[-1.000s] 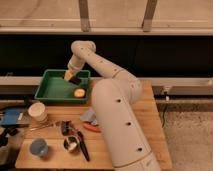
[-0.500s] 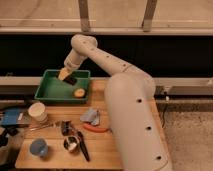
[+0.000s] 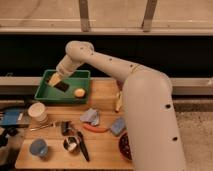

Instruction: Place eraser in paper cup

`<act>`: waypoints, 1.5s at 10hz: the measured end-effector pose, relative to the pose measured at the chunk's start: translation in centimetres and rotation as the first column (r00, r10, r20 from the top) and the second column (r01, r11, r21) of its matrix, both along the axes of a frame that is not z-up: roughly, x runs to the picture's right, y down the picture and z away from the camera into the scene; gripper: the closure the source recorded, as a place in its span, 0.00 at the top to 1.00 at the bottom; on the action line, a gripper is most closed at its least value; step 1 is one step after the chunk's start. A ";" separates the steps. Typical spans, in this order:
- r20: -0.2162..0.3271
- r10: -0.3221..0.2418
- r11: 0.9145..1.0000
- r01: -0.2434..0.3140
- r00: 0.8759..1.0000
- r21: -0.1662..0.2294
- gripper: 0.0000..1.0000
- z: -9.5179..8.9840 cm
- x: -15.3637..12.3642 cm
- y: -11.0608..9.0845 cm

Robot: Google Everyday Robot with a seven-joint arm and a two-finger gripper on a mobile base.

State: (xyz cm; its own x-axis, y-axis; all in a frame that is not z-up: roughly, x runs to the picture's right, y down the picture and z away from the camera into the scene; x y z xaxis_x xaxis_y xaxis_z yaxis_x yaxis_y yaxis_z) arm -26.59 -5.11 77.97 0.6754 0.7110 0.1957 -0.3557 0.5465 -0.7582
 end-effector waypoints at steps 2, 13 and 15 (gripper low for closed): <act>0.004 0.000 1.000 0.000 1.000 0.002 0.00 -0.3 -0.2 0.1; 0.131 -0.184 0.982 0.187 0.974 -0.015 0.00 -3.0 -7.1 6.0; 0.183 -0.185 0.982 0.188 0.966 0.001 0.00 -3.9 -8.7 7.1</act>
